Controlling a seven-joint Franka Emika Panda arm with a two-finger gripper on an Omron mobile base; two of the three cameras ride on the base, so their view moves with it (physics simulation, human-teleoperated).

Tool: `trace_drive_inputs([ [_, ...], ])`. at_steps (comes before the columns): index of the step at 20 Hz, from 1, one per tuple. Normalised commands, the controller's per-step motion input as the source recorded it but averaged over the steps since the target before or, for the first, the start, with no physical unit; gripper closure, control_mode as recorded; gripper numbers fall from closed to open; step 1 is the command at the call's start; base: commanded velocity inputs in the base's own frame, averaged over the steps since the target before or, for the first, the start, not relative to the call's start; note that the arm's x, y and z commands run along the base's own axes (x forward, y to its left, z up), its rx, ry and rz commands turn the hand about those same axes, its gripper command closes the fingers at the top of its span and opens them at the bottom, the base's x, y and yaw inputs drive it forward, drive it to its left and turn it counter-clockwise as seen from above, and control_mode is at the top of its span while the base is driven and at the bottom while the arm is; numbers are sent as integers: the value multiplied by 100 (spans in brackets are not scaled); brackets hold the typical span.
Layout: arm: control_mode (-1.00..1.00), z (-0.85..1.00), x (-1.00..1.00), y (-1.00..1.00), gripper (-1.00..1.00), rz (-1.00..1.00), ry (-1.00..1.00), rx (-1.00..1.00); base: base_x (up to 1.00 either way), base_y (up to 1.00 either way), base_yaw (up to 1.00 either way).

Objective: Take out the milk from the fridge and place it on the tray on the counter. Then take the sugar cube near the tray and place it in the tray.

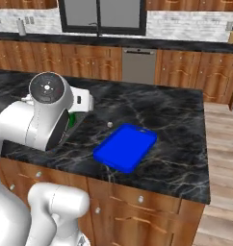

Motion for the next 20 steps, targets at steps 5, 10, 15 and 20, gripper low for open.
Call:
trace_drive_inputs([
  [5,100,0,0,0,100,0,0,0,35,27,-24],
  [10,100,0,0,0,100,0,0,0,1,-71,-3],
  [15,100,0,0,0,100,0,0,0,44,-14,0],
  [20,100,0,0,0,100,0,0,0,58,-8,0],
])
